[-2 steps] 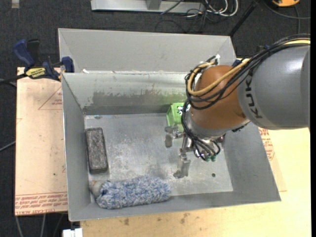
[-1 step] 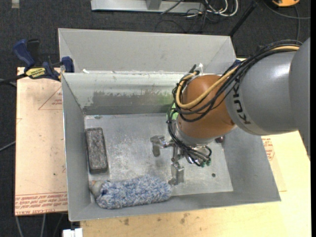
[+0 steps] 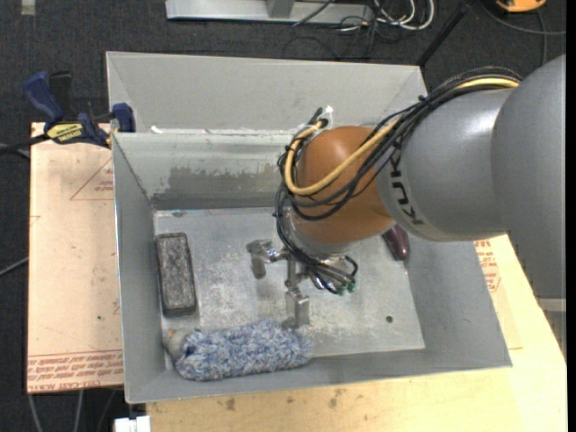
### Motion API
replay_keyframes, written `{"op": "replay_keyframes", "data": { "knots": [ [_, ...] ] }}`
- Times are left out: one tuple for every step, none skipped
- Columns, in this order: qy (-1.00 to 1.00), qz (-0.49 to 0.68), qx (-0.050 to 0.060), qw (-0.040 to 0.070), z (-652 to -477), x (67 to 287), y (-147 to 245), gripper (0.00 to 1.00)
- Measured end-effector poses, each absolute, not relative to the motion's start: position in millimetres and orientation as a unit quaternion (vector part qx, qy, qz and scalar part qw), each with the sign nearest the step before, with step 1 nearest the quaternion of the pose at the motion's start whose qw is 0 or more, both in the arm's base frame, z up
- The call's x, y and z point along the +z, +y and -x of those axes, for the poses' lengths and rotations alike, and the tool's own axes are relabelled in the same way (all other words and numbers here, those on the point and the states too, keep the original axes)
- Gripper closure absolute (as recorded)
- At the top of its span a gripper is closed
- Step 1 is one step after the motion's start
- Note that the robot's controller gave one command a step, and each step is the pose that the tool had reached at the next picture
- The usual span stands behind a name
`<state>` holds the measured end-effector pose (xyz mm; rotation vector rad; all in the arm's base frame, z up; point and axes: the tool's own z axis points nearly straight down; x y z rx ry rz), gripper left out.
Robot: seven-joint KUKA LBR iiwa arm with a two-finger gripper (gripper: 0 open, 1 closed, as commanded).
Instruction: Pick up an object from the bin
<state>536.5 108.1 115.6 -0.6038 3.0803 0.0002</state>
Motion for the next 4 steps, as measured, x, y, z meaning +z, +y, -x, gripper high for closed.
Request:
{"op": "replay_keyframes", "data": {
  "knots": [
    [0.966,0.258,0.0,0.001,-524.1,70,148,0.0],
    [0.955,0.296,0.0,0.001,-510.3,71,181,1.0],
    [0.955,0.296,0.0,0.001,-510.3,71,181,1.0],
    [0.955,0.296,0.0,-0.001,-509.0,76,180,1.0]
  ]
}}
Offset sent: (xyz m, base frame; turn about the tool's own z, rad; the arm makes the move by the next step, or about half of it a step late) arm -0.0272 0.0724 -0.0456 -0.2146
